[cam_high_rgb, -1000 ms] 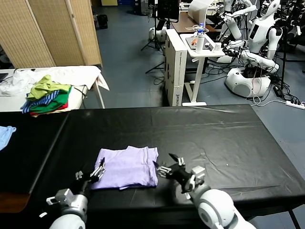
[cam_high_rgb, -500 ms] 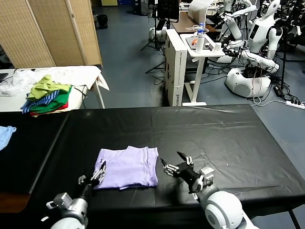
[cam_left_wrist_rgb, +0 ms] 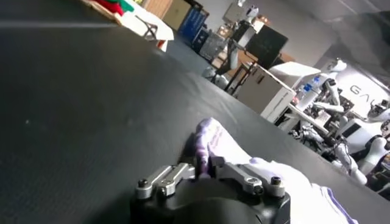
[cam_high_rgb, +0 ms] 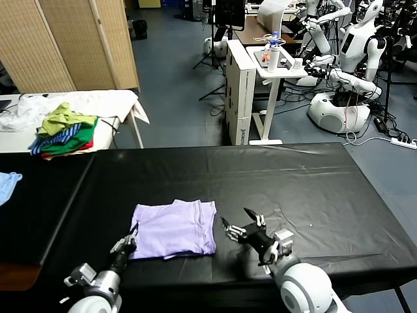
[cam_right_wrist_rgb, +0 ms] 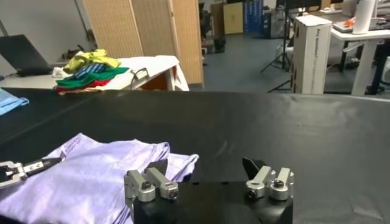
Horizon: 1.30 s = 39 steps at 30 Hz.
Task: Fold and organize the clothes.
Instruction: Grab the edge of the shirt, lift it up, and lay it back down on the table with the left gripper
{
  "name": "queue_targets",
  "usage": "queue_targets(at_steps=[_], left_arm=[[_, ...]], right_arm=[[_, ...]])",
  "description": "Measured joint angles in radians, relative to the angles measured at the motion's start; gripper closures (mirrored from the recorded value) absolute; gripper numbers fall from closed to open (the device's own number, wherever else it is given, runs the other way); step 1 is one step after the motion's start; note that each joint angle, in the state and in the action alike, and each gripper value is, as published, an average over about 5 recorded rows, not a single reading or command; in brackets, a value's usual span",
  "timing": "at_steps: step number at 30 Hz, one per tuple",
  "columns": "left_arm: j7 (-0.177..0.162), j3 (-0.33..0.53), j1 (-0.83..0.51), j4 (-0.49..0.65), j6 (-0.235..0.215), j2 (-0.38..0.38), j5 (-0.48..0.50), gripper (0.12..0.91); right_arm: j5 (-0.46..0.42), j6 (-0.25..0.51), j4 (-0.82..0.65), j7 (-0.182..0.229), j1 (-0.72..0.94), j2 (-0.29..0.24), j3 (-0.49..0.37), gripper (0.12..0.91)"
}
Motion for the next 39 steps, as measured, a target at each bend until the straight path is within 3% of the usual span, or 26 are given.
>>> queue_targets(at_steps=[6,11,17,23,28,34,39], left_arm=[[-0.016,-0.026,0.026,-0.040,-0.038,0.090,0.225,0.841],[-0.014,-0.083,0.053,-0.046,-0.072,0.208,0.377,0.841],[-0.017,-0.223,0.097,-0.033,-0.082,0.387,0.415,0.841],[-0.051,-0.353,0.149,-0.069,-0.030,0.511,0.396,0.841],[-0.098,-0.319,0.141,-0.150,0.043,0.483,0.324,0.841],[-0.141,-0.144,0.088,-0.235,0.115,0.350,0.159,0.841],[-0.163,0.010,0.027,-0.248,0.135,0.231,0.024,0.841]], right_arm=[[-0.004,0.005,-0.008,0.000,-0.006,0.003,0.012,0.118],[-0.006,0.010,-0.020,0.000,-0.005,0.017,0.011,0.118],[-0.007,0.016,-0.032,0.001,-0.005,0.030,0.009,0.118],[-0.007,0.019,-0.042,0.001,-0.007,0.041,0.001,0.118],[-0.012,0.018,-0.034,0.001,-0.023,0.042,0.004,0.118],[-0.025,0.018,-0.018,0.001,-0.054,0.035,0.023,0.118],[-0.044,0.018,-0.009,0.001,-0.079,0.045,0.027,0.118]])
